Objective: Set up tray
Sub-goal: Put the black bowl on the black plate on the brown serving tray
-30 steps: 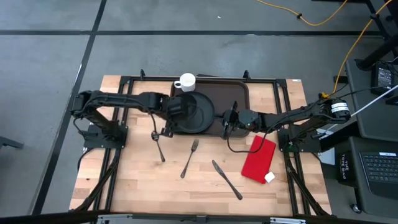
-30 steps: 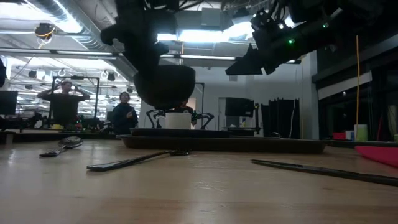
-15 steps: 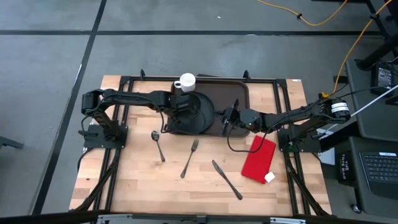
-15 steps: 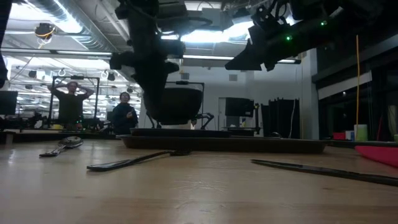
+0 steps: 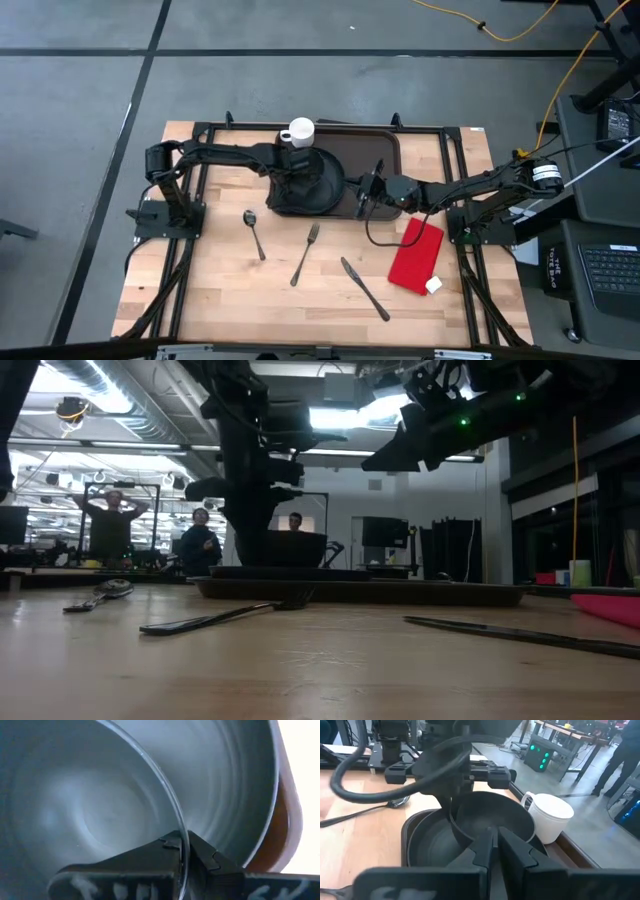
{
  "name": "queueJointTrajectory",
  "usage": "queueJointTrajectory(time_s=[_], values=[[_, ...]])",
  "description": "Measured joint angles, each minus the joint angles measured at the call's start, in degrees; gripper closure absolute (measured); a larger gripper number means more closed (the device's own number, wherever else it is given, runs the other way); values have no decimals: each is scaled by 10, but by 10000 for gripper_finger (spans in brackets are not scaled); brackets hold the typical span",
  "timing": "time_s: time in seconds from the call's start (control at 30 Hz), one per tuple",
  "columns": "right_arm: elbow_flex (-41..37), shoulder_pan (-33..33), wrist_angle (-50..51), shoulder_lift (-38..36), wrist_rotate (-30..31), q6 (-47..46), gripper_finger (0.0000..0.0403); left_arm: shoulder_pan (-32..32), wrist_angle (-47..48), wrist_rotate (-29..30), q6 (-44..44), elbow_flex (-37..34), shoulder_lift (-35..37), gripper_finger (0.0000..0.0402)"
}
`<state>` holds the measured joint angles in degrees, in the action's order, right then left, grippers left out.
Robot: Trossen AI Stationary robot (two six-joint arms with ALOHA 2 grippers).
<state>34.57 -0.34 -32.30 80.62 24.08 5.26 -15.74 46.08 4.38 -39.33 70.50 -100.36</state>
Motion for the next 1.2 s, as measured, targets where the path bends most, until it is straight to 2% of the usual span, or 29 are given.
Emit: queueJointTrajectory(time_s=[0.47, 0.6, 0.9, 1.2], values=[[0, 0, 7, 0, -1, 13, 368, 3, -14, -1, 0, 0, 0, 399], [0, 0, 7, 0, -1, 13, 368, 4, -16, -30, 0, 0, 0, 399], [0, 0, 7, 0, -1, 13, 368, 4, -32, -25, -4, 0, 0, 399], [0, 0, 7, 0, -1, 13, 368, 4, -51, -24, -4, 0, 1, 382]])
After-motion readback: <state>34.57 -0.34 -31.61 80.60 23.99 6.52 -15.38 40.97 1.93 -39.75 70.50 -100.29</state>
